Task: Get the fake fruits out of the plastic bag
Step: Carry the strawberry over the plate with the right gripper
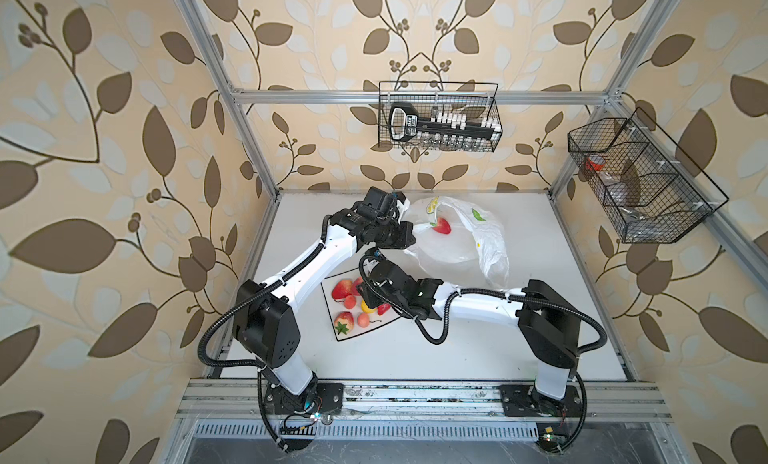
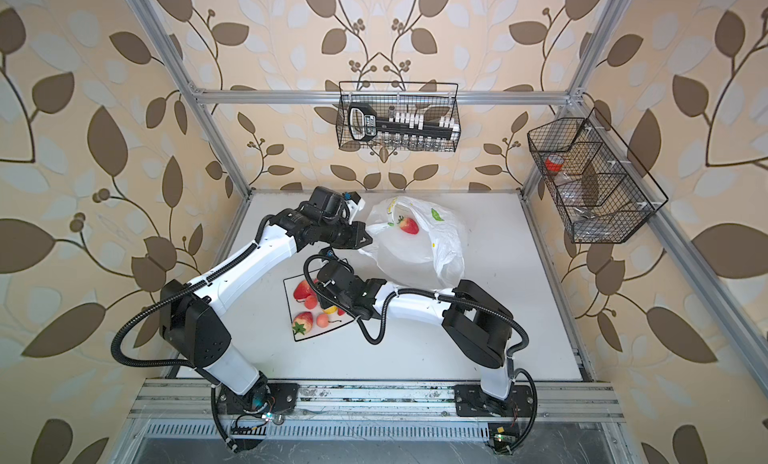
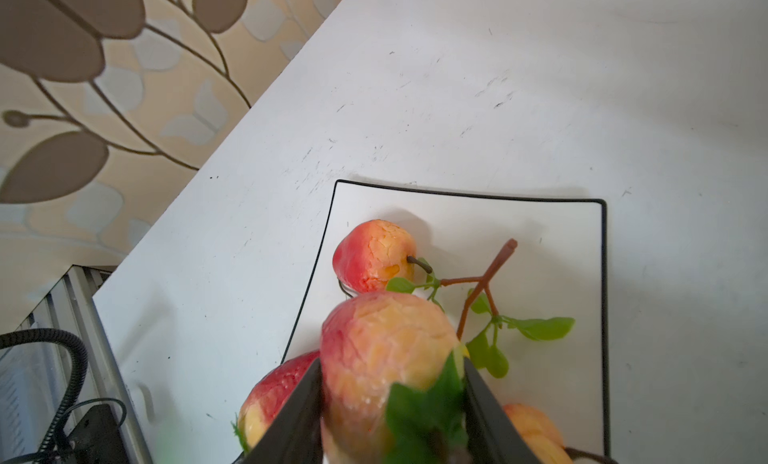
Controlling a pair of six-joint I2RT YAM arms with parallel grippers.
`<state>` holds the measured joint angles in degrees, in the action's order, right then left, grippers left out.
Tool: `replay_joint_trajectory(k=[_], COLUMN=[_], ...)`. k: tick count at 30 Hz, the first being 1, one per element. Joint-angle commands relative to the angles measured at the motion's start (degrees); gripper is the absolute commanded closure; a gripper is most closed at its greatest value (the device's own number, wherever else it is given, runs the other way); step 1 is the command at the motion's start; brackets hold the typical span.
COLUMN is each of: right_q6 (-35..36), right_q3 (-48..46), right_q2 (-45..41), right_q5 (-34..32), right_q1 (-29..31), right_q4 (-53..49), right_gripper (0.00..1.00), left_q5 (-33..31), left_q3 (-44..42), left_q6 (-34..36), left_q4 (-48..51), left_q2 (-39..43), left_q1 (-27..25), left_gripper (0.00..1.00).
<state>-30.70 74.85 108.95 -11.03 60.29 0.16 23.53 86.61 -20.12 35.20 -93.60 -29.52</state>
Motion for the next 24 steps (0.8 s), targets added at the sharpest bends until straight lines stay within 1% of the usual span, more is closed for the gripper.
replay_joint_trajectory(k=[1,4,9,11,15,17,24], right_q6=[-2.04,-2.34,-2.57,-2.53,-2.35,-1.88,-0.73], right_q3=[1.86,1.88,2.14,2.33,2.24,2.1,-0.38], right_q2=[3.13,4.48,6.13,6.52,5.96,5.05,-0.16], right_q5=[-0.62,-0.51,-0.38,-0.29,-0.31,-0.4,-0.56], right_q1=[-2.6,-2.64,-2.84,-2.9,-2.9,-2.92,-2.77], right_q4=[-0.95,-0.95,-0.92,-0.95,-1.12,-0.96,-0.41], right_gripper=[0.55,0.55,0.52,0.48,0.34,0.3,0.25], left_q5=[0.73,0.82,0.99,0.99,0.99,1.08,1.17], left_q3=[1.82,1.75,1.7,1.6,1.64,1.65,2.14], left_q6=[0.19,0.25,0.37,0.35,0.47,0.47,0.34], left_q4=[4.0,4.0,4.0,4.0,4.0,3.91,3.66], left_q2=[1.31,1.26,1.19,1.2,1.23,1.12,0.76], left_q1=[-0.01,0.07,0.16,0.18,0.31,0.34,0.43], left_gripper=[1.0,1.0,1.0,1.0,1.0,1.0,1.0])
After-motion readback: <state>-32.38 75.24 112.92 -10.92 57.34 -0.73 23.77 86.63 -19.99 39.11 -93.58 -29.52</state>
